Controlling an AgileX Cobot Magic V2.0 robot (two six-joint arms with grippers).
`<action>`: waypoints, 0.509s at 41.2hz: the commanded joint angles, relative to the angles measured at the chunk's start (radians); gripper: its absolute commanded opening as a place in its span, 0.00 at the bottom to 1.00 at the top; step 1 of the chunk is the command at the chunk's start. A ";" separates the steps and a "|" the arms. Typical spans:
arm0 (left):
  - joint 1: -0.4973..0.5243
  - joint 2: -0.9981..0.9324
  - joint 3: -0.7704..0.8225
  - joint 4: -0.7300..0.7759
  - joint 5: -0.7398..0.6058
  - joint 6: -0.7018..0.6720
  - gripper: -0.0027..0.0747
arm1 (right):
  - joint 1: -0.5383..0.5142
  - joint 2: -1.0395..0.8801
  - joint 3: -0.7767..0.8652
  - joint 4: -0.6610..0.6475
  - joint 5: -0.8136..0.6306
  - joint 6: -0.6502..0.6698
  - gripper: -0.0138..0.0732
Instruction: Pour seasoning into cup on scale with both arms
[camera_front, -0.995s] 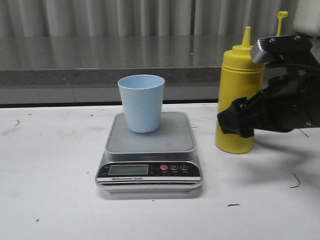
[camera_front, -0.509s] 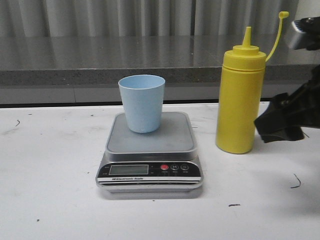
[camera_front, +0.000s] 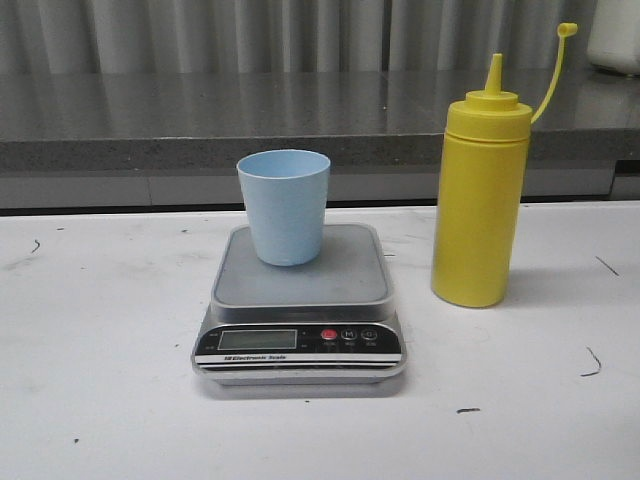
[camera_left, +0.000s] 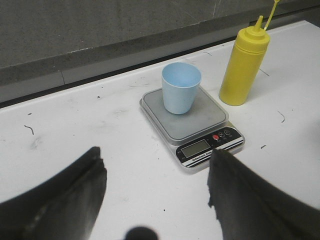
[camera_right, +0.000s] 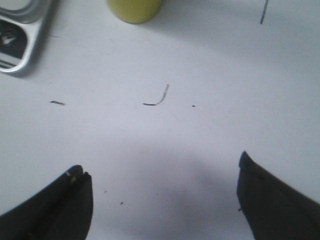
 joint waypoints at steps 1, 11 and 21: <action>0.003 0.010 -0.025 -0.011 -0.074 0.002 0.60 | 0.017 -0.093 -0.045 0.055 0.013 -0.054 0.86; 0.003 0.010 -0.025 -0.011 -0.074 0.002 0.60 | 0.020 -0.281 -0.045 0.044 0.096 -0.054 0.86; 0.003 0.010 -0.025 -0.011 -0.074 0.002 0.60 | 0.020 -0.412 -0.045 0.044 0.156 -0.054 0.86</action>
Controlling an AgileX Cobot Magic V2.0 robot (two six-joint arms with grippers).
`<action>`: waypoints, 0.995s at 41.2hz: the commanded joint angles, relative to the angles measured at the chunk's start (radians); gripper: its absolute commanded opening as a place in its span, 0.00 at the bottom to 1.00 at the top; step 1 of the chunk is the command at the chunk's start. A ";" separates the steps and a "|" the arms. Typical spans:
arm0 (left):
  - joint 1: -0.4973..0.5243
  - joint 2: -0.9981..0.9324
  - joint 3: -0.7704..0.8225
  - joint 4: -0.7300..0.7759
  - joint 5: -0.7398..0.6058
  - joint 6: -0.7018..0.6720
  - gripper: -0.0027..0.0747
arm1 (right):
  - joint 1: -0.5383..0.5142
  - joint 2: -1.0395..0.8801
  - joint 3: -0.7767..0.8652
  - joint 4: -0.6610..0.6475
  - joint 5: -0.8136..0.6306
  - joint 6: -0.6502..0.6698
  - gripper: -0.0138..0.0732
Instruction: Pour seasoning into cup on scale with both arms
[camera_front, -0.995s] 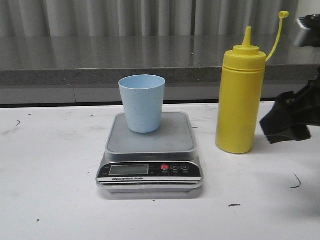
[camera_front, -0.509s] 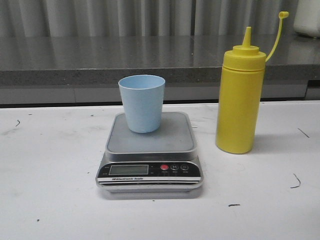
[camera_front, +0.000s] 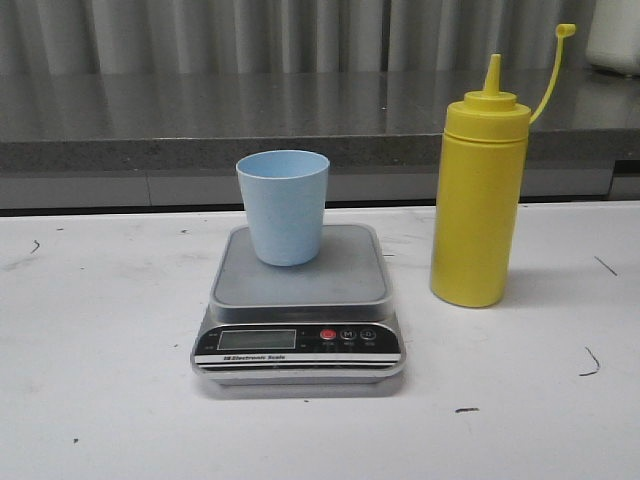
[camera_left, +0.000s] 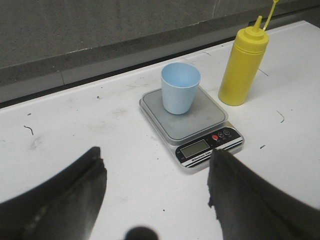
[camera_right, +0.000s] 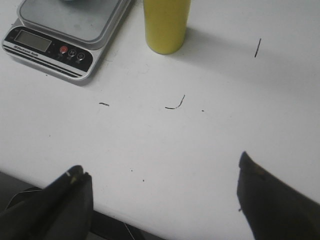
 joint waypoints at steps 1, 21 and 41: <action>0.003 0.010 -0.025 -0.011 -0.074 0.002 0.60 | 0.003 -0.036 -0.034 -0.011 -0.026 -0.015 0.86; 0.003 0.010 -0.025 -0.011 -0.074 0.002 0.60 | 0.003 -0.089 -0.034 -0.018 -0.014 -0.015 0.86; 0.003 0.010 -0.025 -0.009 -0.074 0.002 0.60 | 0.003 -0.089 -0.034 -0.019 -0.015 -0.015 0.75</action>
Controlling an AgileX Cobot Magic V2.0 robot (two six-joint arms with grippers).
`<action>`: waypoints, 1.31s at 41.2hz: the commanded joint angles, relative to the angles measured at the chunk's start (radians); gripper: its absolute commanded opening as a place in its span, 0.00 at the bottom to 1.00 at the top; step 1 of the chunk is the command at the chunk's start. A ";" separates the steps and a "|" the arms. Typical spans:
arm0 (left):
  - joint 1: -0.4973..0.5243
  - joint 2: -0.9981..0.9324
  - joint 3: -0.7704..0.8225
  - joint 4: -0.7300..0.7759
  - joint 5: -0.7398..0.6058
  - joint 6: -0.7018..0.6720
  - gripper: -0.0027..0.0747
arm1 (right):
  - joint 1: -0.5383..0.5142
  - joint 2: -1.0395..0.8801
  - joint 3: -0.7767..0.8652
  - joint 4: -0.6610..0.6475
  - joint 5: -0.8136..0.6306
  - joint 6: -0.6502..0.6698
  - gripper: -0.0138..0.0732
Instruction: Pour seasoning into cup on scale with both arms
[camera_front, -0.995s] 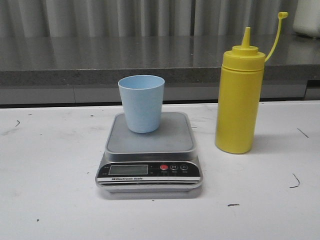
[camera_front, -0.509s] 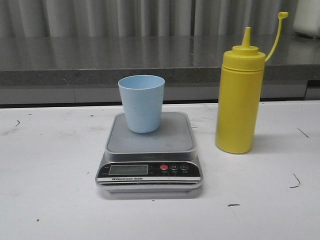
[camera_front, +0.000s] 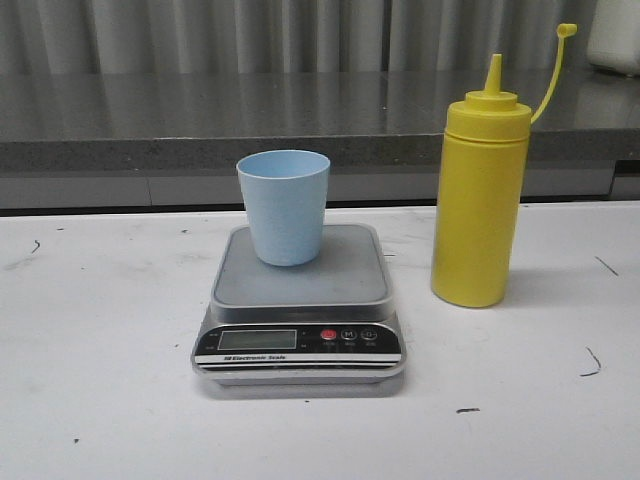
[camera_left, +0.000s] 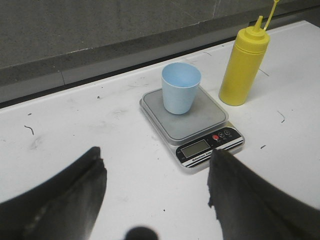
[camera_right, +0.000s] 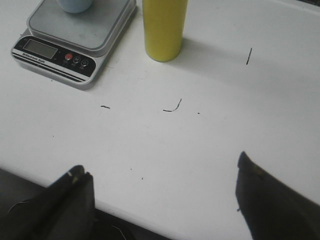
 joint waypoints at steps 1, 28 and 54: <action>0.003 0.010 -0.025 -0.009 -0.074 0.002 0.60 | 0.003 0.004 -0.033 -0.011 -0.053 -0.012 0.71; 0.003 0.010 -0.025 -0.011 -0.064 0.002 0.01 | 0.003 0.004 -0.033 -0.011 -0.031 -0.011 0.02; -0.002 -0.004 -0.015 -0.015 -0.075 0.002 0.01 | 0.003 0.004 -0.033 -0.011 -0.029 -0.011 0.02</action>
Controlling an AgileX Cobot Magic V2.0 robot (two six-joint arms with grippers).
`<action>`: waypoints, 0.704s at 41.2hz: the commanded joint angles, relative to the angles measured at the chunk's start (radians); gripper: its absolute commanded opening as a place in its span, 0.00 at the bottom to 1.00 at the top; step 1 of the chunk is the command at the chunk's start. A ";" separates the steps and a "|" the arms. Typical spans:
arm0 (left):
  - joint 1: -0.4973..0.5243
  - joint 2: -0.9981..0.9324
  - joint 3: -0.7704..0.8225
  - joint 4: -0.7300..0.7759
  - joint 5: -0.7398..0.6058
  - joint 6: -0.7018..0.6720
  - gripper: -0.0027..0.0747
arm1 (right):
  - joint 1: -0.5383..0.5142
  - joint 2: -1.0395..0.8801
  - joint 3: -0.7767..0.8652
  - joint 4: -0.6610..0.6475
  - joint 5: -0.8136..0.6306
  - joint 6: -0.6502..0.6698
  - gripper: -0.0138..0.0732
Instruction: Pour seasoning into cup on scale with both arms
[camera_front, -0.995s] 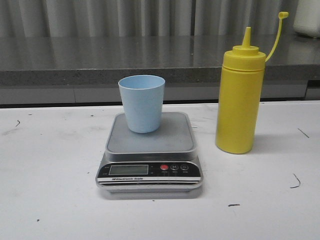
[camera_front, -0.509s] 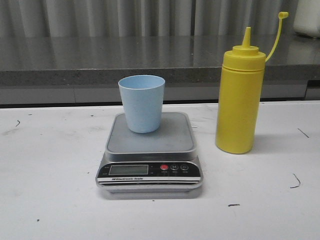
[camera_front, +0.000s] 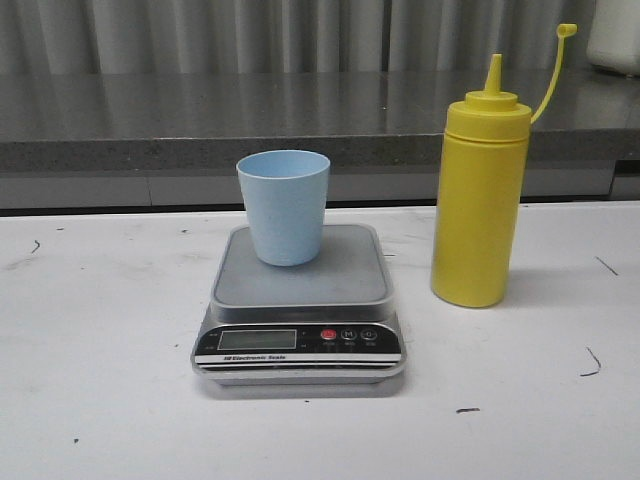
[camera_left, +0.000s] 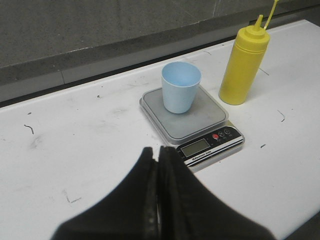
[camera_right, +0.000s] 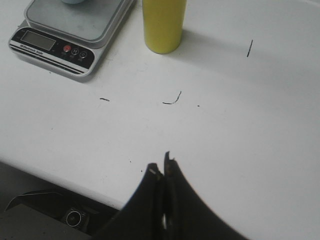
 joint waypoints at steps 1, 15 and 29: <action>-0.002 -0.004 -0.007 -0.015 -0.077 0.002 0.01 | 0.003 0.004 -0.033 -0.010 -0.054 -0.010 0.02; 0.199 -0.125 0.250 0.068 -0.328 0.002 0.01 | 0.003 0.004 -0.033 -0.010 -0.053 -0.010 0.02; 0.389 -0.327 0.631 -0.043 -0.808 0.002 0.01 | 0.003 0.004 -0.033 -0.010 -0.053 -0.010 0.02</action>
